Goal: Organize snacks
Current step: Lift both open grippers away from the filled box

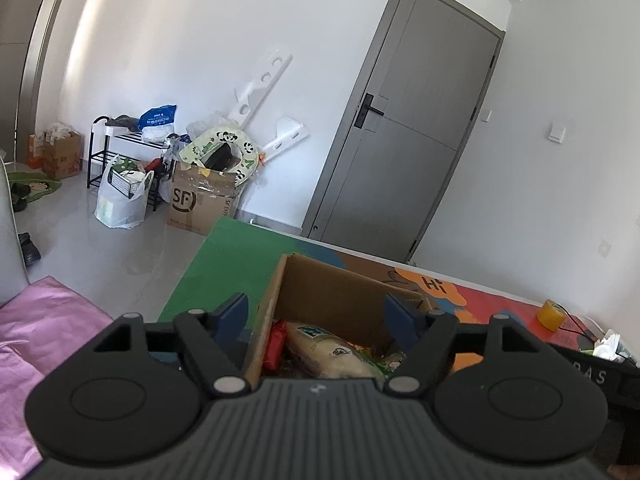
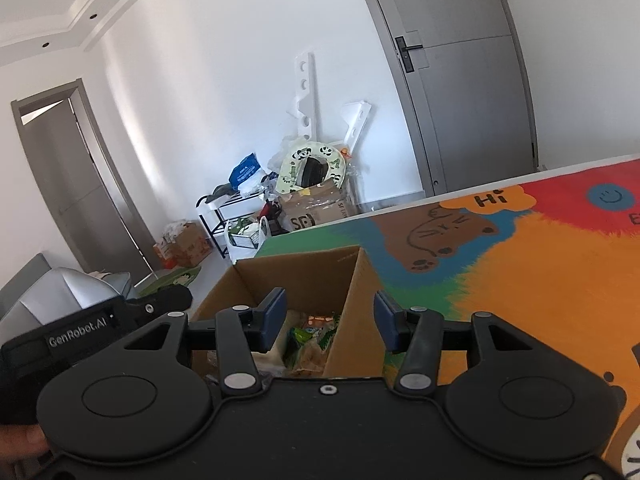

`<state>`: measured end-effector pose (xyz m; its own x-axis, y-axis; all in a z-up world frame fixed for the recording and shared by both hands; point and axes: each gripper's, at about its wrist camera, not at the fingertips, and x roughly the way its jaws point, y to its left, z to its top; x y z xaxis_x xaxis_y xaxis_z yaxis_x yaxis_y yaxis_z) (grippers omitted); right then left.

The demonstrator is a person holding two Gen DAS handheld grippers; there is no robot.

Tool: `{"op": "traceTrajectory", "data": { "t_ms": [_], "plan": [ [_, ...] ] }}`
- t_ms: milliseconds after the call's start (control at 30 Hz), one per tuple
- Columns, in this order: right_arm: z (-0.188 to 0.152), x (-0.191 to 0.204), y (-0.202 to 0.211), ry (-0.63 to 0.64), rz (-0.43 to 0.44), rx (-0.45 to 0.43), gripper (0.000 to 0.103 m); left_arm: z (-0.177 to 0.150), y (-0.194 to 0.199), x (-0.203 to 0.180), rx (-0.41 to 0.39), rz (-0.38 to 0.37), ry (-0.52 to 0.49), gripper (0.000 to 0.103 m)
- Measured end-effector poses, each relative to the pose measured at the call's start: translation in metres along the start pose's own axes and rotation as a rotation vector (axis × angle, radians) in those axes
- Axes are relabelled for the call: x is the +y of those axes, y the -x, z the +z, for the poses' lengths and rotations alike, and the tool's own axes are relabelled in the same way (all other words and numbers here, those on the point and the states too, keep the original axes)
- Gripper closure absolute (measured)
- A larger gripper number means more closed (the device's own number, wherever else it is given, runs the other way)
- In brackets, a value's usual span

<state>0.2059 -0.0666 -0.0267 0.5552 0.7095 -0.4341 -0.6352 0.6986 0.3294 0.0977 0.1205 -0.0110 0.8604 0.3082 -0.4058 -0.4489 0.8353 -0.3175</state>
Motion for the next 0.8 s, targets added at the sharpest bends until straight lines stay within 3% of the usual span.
{"op": "traceTrajectory", "data": {
  "t_ms": [500,800],
  "plan": [
    [-0.014,-0.026,0.032,-0.039,-0.044,-0.009,0.042,-0.016,0.01,-0.02,0.069,0.006,-0.03,0.026],
    [-0.019,-0.039,0.061,-0.04,-0.069,-0.023,0.02,-0.025,0.025,-0.045,0.095,-0.023,-0.072,0.018]
  ]
}}
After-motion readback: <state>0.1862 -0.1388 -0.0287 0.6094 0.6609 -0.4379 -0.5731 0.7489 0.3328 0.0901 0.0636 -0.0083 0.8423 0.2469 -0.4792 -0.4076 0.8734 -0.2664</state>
